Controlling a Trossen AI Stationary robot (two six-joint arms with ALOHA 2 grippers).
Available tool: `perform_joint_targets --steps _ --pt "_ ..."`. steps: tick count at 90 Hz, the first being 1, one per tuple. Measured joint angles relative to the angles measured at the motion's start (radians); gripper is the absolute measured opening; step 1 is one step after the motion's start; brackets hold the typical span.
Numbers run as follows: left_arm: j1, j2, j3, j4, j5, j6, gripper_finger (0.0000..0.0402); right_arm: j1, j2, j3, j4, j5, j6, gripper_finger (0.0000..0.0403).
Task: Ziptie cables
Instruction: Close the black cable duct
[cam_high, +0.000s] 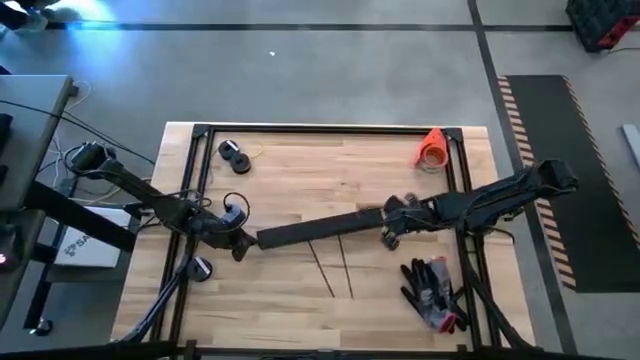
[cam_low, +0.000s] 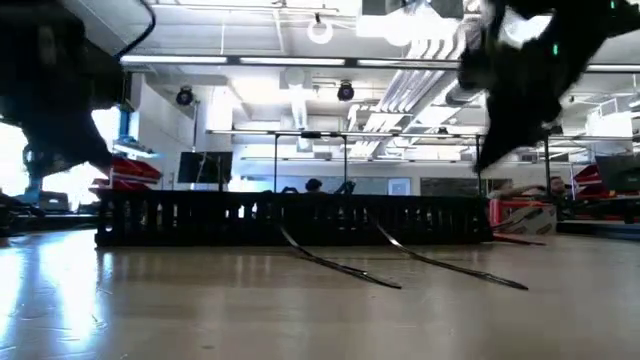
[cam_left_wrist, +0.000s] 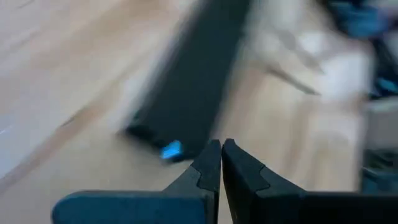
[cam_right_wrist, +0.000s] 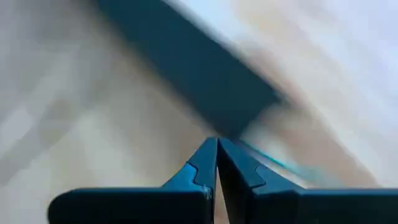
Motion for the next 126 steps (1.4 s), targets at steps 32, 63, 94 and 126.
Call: perform_joint_targets --steps 32,63,94,126 --pt "0.008 0.218 0.000 0.326 0.161 0.279 0.0000 0.002 0.326 0.001 0.503 -0.191 -0.119 0.0000" --pt "0.095 0.345 -0.001 0.195 -0.139 0.367 0.0000 0.002 0.446 0.000 0.513 -0.013 -0.015 0.0000" --pt "0.226 0.218 -0.001 0.088 -0.162 0.487 0.0000 -0.006 0.214 -0.001 0.429 0.108 -0.104 0.0000" --pt "0.266 0.044 0.067 0.115 -0.076 0.560 0.0000 0.009 -0.200 -0.001 0.121 0.145 -0.208 0.0000"
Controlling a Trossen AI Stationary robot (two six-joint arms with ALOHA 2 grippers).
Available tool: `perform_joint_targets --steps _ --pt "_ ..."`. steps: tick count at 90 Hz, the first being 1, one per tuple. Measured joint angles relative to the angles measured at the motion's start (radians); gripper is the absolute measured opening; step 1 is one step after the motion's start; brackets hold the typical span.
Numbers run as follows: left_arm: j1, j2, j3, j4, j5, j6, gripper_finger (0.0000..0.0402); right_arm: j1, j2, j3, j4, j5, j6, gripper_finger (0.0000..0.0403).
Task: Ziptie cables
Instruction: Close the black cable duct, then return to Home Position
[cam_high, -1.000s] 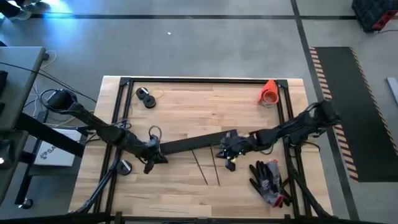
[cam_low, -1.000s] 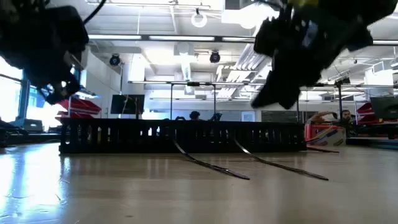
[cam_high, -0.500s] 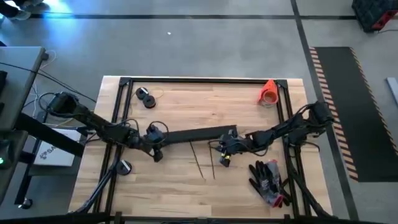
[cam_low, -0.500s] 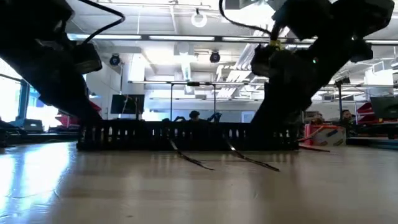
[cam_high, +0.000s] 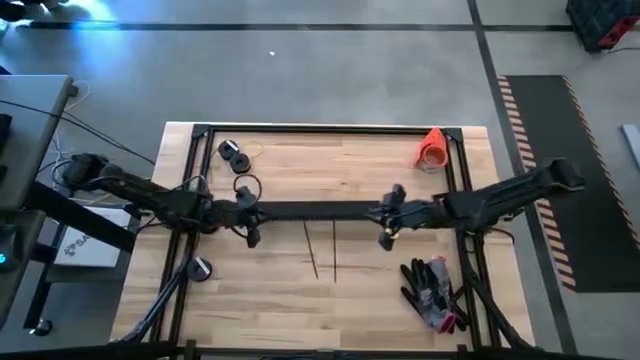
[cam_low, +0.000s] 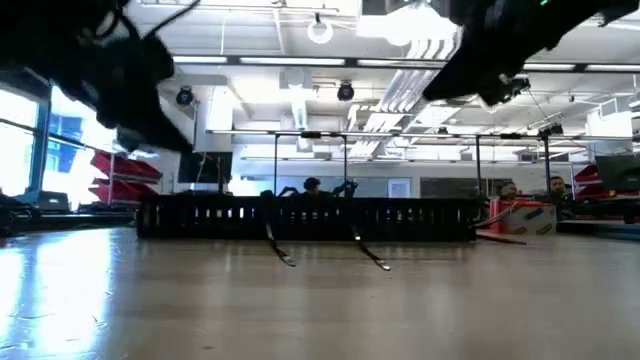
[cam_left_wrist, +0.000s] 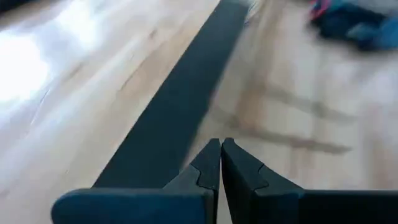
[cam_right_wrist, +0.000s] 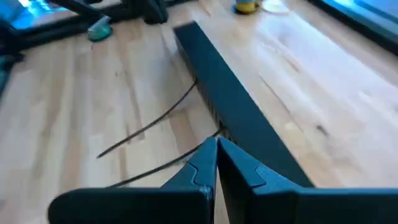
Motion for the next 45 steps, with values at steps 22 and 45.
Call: perform_joint_targets --steps 22,45 --pt "0.008 -0.203 0.024 -0.007 0.007 -0.003 0.0000 -0.030 -0.343 -0.144 -0.035 -0.204 -0.070 0.0000" --pt "0.103 -0.373 -0.051 -0.010 0.085 -0.046 0.0000 -0.114 -0.613 -0.501 0.337 -0.327 -0.035 0.0000"
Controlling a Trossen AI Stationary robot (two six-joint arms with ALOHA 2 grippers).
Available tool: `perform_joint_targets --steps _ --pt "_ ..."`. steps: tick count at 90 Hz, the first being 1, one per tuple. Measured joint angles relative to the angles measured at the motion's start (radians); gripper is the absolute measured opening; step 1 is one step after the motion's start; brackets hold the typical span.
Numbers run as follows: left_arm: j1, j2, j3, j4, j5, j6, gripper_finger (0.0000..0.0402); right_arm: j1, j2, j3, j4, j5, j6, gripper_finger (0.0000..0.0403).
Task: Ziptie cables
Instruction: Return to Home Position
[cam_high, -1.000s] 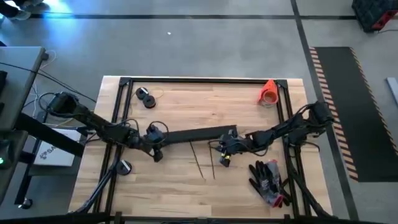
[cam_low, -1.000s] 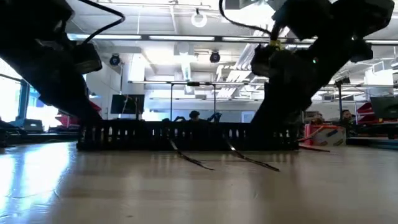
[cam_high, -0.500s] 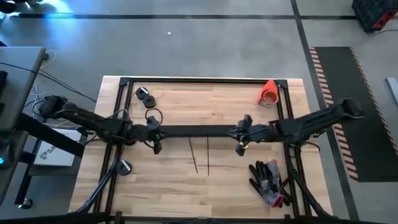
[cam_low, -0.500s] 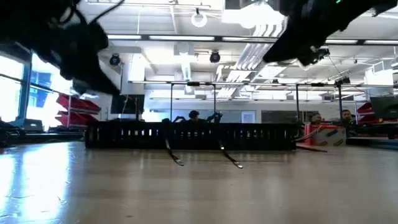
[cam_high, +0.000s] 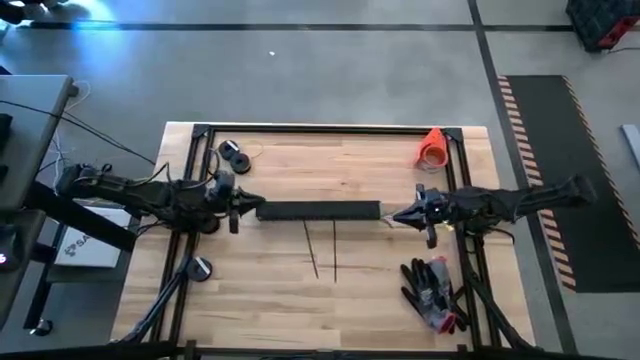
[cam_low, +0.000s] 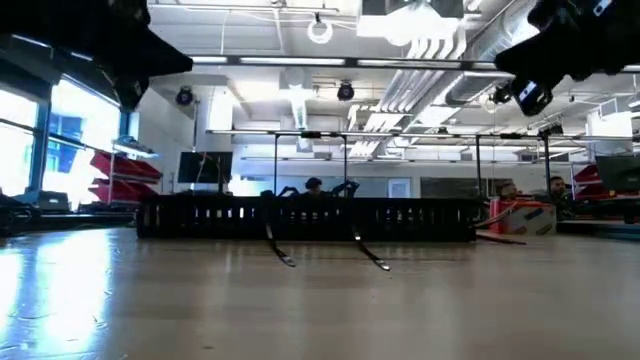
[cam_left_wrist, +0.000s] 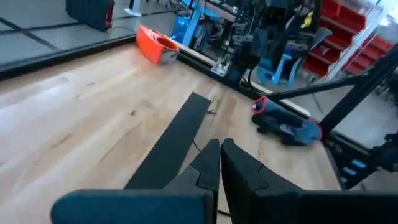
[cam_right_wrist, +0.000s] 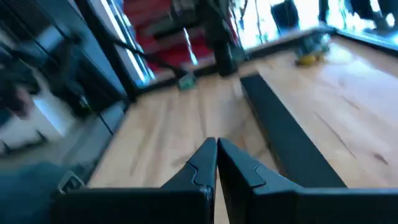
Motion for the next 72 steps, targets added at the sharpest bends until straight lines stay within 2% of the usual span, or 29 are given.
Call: perform_joint_targets --steps 21,31,51,59,72 --pt "0.163 -0.083 -0.105 0.074 0.156 -0.020 0.0000 -0.092 -0.108 -0.141 0.168 -0.169 0.061 0.0000" --pt "0.241 -0.106 -0.151 0.115 0.249 -0.010 0.0000 -0.109 -0.128 -0.158 0.171 -0.194 0.060 0.0000" --pt "0.363 -0.194 -0.195 0.069 0.336 0.016 0.0000 -0.117 -0.130 -0.158 0.154 -0.208 0.081 0.0000" --pt "0.345 -0.250 -0.221 0.084 0.318 0.075 0.0000 -0.117 -0.131 -0.158 0.146 -0.208 0.102 0.0000" --pt "0.235 -0.327 -0.290 0.116 0.143 0.140 0.0000 -0.117 -0.130 -0.158 0.145 -0.200 0.120 0.0000"
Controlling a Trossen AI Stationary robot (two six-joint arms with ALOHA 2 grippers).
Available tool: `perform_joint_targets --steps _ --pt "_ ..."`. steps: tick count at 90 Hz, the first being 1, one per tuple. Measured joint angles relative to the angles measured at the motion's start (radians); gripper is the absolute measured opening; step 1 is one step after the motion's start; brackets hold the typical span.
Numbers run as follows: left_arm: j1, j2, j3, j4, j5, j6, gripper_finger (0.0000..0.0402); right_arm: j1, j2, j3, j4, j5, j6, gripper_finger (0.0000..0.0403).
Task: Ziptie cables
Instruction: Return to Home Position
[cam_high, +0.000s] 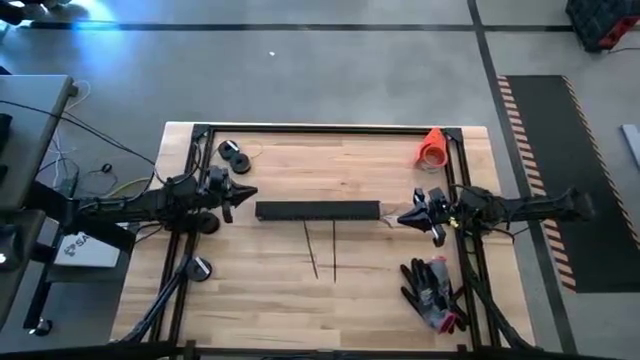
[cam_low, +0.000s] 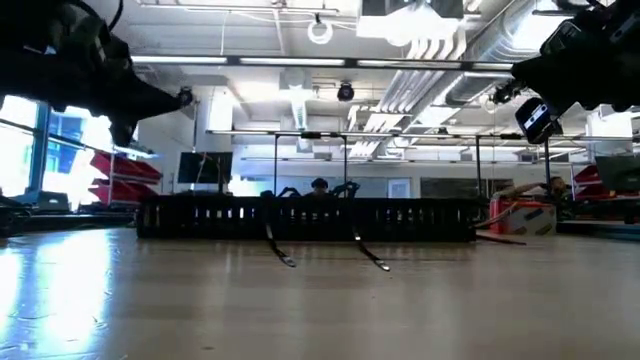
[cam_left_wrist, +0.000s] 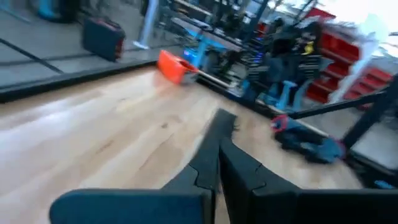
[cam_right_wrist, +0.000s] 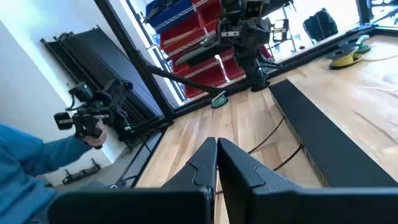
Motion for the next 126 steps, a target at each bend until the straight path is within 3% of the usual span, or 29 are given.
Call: perform_joint_targets --steps 26,48,66,84,99,126 --pt "-0.247 -0.037 -0.013 0.040 -0.263 0.179 0.0000 0.000 0.000 0.000 -0.029 0.076 -0.003 0.0000" --pt "-0.268 -0.038 -0.013 0.013 -0.202 0.202 0.0000 0.000 0.000 0.000 -0.049 0.104 -0.047 0.0000" --pt "-0.219 -0.039 -0.013 0.043 -0.074 0.185 0.0000 0.000 0.000 0.000 -0.049 0.114 -0.048 0.0000" --pt "-0.187 -0.039 -0.012 -0.025 -0.155 0.199 0.0000 0.000 0.000 -0.001 -0.056 0.114 -0.057 0.0000" --pt "-0.187 -0.029 -0.012 -0.068 -0.156 0.122 0.0000 0.000 0.000 -0.001 -0.057 0.114 -0.057 0.0000" --pt "-0.187 -0.026 -0.012 -0.069 -0.155 0.115 0.0000 0.009 -0.027 -0.001 -0.099 0.115 -0.057 0.0000"
